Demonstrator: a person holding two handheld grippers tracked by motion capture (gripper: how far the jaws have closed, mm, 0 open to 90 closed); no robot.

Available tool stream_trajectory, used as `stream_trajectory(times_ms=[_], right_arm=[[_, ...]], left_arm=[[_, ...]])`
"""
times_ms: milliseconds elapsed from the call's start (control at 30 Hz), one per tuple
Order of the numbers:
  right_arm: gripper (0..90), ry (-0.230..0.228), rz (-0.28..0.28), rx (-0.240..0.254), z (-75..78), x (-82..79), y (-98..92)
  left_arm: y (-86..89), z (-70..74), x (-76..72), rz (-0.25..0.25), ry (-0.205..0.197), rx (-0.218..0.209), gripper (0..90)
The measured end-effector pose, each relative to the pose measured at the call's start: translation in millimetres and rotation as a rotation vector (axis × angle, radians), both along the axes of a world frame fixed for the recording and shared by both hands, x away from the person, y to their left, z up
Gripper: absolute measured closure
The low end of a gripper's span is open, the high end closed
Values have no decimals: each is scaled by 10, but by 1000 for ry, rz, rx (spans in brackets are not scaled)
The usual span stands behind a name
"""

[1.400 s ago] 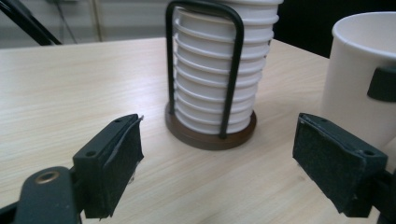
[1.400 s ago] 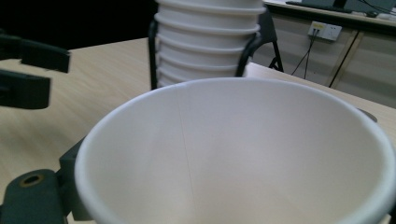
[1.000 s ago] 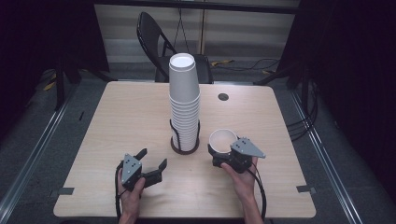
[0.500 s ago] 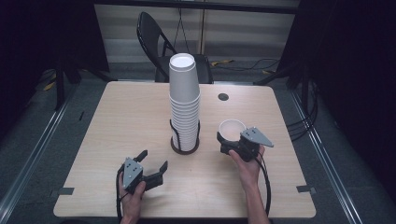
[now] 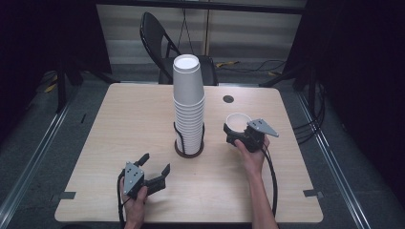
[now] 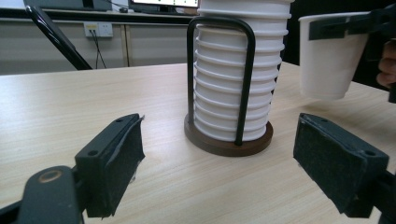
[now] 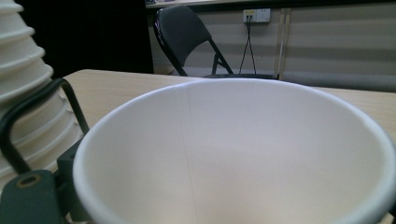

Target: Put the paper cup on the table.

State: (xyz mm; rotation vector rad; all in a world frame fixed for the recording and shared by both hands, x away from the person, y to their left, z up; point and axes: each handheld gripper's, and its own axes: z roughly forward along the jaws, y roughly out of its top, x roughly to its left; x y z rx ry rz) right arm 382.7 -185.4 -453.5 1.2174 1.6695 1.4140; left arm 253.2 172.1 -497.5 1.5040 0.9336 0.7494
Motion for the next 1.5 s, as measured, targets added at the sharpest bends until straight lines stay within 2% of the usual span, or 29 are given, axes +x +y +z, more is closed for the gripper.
stream_trajectory(times_ms=[233, 367, 500, 700, 933, 1000, 1100, 1500], right_arm=[[96, 15, 9, 13, -90, 160, 38], [95, 28, 10, 23, -160, 236, 59], [94, 37, 14, 21, -214, 269, 89], [91, 25, 27, 17, -241, 219, 112], [95, 49, 28, -29, -269, 179, 92], [94, 52, 32, -14, -291, 180, 82], [94, 50, 35, -17, -293, 177, 77], [121, 127, 21, -57, -344, 171, 54]], left_arm=[[3, -3, -10, 3, -6, -11, 156], [1, -2, -12, 10, -14, 1, 155], [1, -3, -11, 13, -9, -7, 154], [-4, -4, -16, 35, -10, -9, 154], [-8, -4, -19, 38, -12, -5, 157], [-10, -3, -16, 32, -14, 2, 158], [-15, -3, -17, 26, -12, 4, 159], [-24, -2, -18, 29, -10, 7, 160]])
